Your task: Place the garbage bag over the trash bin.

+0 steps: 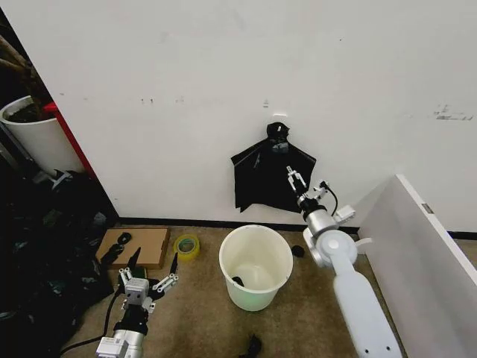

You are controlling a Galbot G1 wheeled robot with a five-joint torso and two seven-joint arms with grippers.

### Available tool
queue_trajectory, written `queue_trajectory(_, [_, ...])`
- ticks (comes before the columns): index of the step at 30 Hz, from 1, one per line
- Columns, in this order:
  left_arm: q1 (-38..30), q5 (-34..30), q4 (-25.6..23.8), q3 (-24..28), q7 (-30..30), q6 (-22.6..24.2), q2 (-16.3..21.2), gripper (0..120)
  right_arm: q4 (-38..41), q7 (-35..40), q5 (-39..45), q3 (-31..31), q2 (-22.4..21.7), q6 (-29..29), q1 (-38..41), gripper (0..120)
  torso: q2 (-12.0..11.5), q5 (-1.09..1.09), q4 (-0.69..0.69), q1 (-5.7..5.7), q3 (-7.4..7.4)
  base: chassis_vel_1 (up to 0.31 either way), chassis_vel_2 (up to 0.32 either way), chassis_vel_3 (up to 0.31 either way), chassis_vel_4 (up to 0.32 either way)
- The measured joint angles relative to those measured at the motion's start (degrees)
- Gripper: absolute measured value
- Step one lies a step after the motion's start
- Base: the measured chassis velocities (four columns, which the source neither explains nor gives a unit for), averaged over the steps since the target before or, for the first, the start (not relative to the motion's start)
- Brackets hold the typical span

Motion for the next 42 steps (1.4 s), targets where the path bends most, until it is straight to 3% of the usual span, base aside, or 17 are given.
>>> queue_trajectory(14, [-0.4, 0.1, -0.3, -0.8, -0.3, 0.5, -0.6, 100, -6.9, -1.0, -0.9, 0.3, 2.8, 0.4, 7.4, 99, 0.0, 0.01, 0.00, 0.00, 0.00, 0.000, 0.000, 0.000, 0.000])
queue_trajectory(19, [-0.4, 0.1, -0.2, -0.8, -0.3, 0.5, -0.7, 100, -8.0, -1.1, -1.0, 0.5, 3.1, 0.6, 8.2, 87, 0.0, 0.01, 0.00, 0.00, 0.00, 0.000, 0.000, 0.000, 0.000])
queue_trajectory(40, [0.3, 0.6, -0.5, -0.1, -0.5, 0.0, -0.9, 100, -7.6, -0.4, -2.3, 0.6, 4.3, 1.0, 7.8, 5, 0.0, 0.01, 0.00, -0.01, -0.01, 0.000, 0.000, 0.000, 0.000])
queue_trajectory(42, [0.4, 0.7, -0.6, -0.1, -0.5, 0.0, -0.9, 100, -7.5, -0.3, -2.4, 0.6, 4.3, 1.0, 7.7, 3, 0.0, 0.01, 0.00, -0.01, 0.00, 0.000, 0.000, 0.000, 0.000])
